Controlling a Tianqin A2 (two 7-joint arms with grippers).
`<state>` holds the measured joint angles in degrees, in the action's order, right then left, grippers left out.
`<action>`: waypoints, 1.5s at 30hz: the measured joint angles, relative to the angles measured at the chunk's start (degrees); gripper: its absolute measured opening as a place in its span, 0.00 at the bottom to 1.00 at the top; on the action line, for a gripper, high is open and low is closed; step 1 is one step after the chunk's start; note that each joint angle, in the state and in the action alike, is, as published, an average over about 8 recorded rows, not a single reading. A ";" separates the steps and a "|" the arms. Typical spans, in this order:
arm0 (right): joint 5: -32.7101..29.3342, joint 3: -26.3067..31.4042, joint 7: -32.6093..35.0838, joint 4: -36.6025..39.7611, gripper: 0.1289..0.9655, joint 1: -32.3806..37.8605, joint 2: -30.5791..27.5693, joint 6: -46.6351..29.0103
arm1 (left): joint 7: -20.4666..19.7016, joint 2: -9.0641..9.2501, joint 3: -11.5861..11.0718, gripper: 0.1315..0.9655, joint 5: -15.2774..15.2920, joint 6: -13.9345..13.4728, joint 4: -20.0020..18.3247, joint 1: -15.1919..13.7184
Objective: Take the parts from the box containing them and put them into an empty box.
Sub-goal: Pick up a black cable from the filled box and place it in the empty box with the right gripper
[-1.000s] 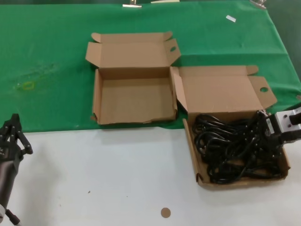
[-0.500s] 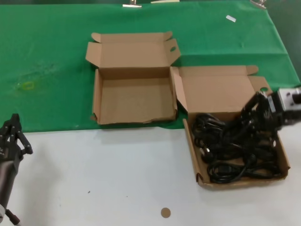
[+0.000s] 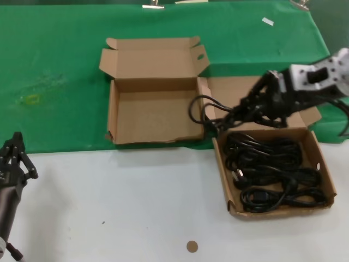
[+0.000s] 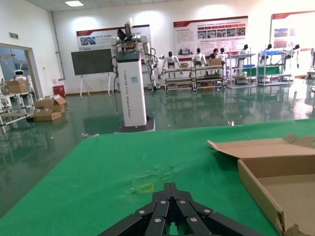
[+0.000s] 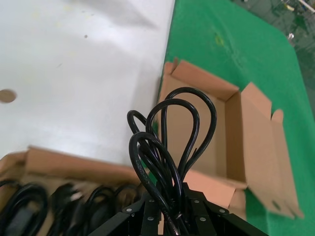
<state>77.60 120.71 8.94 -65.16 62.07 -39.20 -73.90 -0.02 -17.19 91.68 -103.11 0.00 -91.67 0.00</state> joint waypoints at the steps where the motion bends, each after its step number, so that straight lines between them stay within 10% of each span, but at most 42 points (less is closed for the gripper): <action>1: -0.21 0.26 0.12 0.67 0.10 0.54 0.85 0.28 | 0.00 0.00 0.00 0.01 0.00 0.00 0.00 0.00; 31: -2.74 4.15 20.36 48.71 0.10 18.98 32.50 16.85 | 0.00 0.00 0.00 0.01 0.00 0.00 0.00 0.00; 45: -2.08 1.96 28.10 63.06 0.12 23.39 38.01 24.73 | 0.00 0.00 0.00 0.01 0.00 0.00 0.00 0.00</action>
<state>75.52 122.67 37.04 -2.10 85.46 -1.20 -49.18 -0.02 -17.19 91.68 -103.12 0.00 -91.67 0.00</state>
